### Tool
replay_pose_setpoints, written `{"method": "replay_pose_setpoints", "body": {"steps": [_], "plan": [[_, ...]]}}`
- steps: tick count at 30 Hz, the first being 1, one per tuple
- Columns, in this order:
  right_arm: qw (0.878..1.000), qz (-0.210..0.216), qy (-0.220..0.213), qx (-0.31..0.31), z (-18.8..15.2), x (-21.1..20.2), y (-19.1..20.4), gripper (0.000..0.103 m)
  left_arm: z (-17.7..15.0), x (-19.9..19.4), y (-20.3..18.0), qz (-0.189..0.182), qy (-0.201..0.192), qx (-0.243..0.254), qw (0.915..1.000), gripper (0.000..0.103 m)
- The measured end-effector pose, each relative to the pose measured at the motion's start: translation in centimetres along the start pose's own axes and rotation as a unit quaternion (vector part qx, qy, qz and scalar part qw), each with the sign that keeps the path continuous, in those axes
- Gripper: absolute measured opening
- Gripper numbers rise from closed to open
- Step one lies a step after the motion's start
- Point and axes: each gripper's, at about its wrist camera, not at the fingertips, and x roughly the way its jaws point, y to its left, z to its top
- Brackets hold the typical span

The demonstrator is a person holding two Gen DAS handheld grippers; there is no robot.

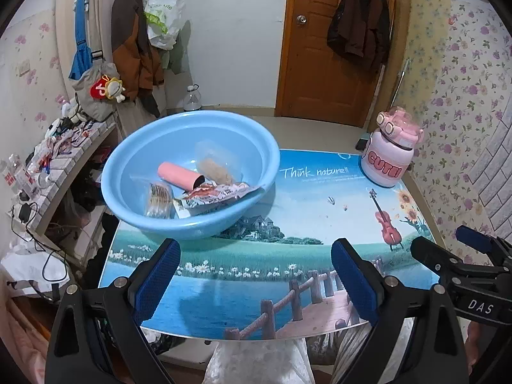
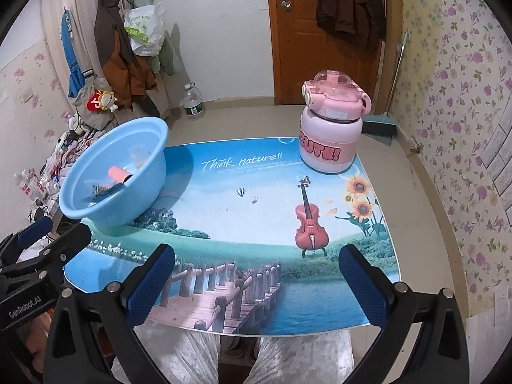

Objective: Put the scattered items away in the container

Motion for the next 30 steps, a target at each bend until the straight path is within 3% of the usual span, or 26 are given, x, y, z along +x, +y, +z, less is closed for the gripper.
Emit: {"method": "replay_pose_setpoints", "body": {"steps": [15,20,30], "plan": [[1.000,-0.016,0.009,-0.003,0.0,0.7,-0.1,0.103,0.2,0.8,0.5,0.004,0.008,-0.003,1.0000,0.096],[1.000,-0.017,0.013,-0.007,0.0,0.9,0.1,0.103,0.3,0.6,0.3,0.019,-0.007,0.002,0.9998,0.103],[1.000,-0.017,0.019,-0.001,-0.2,1.2,-0.1,0.103,0.0,1.1,0.4,-0.007,0.008,-0.007,0.9999,0.103]]}}
